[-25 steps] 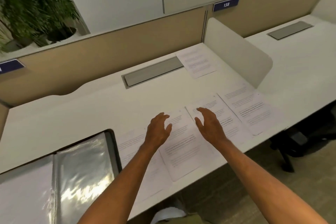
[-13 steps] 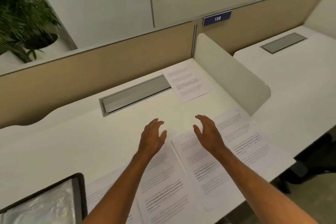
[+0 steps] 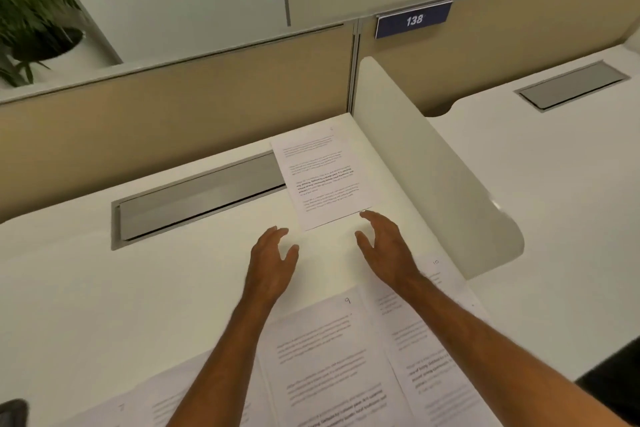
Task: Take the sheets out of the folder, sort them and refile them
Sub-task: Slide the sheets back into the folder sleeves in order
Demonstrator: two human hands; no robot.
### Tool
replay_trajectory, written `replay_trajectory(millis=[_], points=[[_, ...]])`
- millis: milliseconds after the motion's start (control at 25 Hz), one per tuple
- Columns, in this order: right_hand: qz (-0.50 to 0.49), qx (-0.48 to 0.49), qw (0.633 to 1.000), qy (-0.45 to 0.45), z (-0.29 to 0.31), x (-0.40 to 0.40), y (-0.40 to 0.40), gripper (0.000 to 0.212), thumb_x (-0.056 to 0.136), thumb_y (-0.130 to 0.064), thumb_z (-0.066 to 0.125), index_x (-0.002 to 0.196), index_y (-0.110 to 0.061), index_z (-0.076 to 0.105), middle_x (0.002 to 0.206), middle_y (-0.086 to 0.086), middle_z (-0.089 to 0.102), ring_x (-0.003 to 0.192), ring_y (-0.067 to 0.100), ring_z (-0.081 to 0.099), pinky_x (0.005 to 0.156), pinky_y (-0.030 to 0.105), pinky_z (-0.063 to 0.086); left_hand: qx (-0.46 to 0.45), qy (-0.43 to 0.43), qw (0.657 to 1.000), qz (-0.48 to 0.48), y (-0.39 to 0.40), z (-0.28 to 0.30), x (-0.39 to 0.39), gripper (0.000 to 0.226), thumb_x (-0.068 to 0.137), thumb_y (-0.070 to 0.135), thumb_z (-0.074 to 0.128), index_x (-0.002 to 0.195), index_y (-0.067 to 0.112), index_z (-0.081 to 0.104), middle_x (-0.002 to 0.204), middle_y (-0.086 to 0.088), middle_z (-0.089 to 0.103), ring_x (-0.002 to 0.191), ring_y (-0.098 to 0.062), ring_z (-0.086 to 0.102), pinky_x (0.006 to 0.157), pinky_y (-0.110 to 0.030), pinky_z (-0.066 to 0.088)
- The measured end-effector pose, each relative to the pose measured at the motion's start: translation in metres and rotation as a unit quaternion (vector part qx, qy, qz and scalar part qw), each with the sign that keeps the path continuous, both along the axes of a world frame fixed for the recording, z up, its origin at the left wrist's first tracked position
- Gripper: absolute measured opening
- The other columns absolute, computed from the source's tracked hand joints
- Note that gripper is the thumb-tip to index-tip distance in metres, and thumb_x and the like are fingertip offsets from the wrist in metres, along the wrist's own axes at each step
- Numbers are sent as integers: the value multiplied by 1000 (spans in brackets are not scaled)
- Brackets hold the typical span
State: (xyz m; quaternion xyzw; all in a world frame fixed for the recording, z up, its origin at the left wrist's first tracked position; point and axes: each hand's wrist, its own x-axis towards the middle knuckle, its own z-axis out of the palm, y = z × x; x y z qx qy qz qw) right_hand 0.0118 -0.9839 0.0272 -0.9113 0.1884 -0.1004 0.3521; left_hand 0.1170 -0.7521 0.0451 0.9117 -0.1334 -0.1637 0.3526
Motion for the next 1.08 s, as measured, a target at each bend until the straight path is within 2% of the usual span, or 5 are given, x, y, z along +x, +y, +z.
replay_trajectory(millis=[200,520,800,960,1080], points=[[-15,25,1000,-3,-15,44,-41,49,103,-27,63,148,-13,51,153,4,52,144,23,44,119,34,37,12,25,999,20,-47,-16,41,51,101,32,62,148,14,50,158,-6,44,147,-24,37,120,-37,29],[26,-1,990,138,-31,95,-66,79,104,-46,54,166,-15,16,174,5,9,161,24,2,129,39,8,63,87,988,113,-116,-17,93,78,96,42,67,159,21,27,158,-2,43,147,-31,29,116,-53,31],[-8,-82,991,104,-51,93,-61,79,100,-64,21,162,-17,34,172,2,22,161,21,13,127,42,19,-245,273,889,273,-126,-5,114,66,100,27,67,156,18,34,144,0,53,127,-20,50,103,-35,38],[-5,-56,991,123,-44,96,-61,85,96,-68,10,162,-19,33,172,1,22,161,19,12,128,39,15,-314,310,832,337,-123,-5,119,38,100,19,66,131,28,46,102,-3,62,84,-19,61,77,-39,55],[-5,-12,992,125,-37,95,-66,71,105,-60,27,161,-18,35,171,0,26,160,18,15,127,35,13,-269,322,860,290,-120,-10,108,8,100,25,66,104,18,63,78,-2,62,54,-12,48,53,-26,35]])
